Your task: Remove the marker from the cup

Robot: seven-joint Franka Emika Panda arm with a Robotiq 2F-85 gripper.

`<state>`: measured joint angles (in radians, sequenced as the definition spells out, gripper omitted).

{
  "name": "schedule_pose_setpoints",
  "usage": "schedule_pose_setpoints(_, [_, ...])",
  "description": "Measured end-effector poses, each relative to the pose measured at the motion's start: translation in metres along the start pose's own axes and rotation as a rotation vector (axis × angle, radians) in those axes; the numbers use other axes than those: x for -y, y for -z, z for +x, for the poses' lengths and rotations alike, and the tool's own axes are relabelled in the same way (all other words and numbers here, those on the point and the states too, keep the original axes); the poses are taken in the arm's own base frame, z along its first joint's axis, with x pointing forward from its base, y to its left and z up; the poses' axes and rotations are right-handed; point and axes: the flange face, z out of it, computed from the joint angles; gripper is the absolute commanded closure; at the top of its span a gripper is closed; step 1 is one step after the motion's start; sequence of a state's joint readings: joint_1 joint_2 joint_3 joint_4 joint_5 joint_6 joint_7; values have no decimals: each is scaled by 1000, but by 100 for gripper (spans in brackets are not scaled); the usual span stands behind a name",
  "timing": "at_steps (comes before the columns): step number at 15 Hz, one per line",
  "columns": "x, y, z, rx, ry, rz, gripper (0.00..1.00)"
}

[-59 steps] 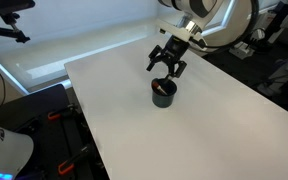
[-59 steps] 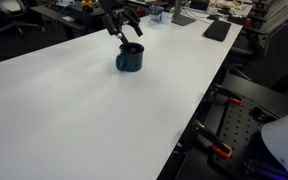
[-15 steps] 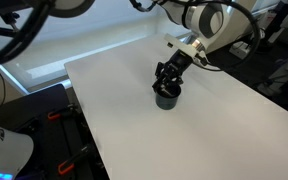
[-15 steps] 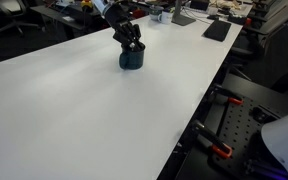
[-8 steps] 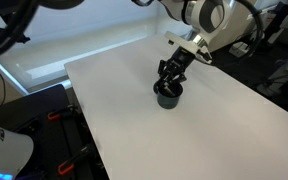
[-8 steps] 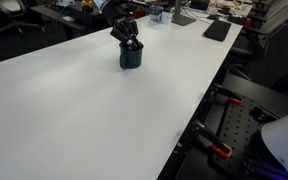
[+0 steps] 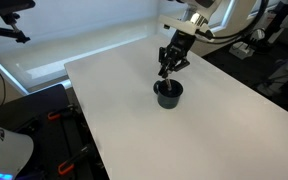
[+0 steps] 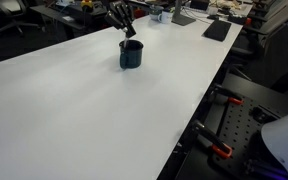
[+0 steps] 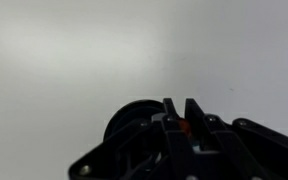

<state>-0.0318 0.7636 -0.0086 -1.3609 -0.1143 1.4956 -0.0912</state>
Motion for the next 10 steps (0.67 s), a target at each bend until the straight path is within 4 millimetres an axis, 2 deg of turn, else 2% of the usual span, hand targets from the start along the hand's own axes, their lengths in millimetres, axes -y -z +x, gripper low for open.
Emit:
schedule_pose_setpoints(6, [11,13,-44,-96,15,-20,96])
schedule_pose_setpoints(10, [20,23,-86,-186,29,-54,96])
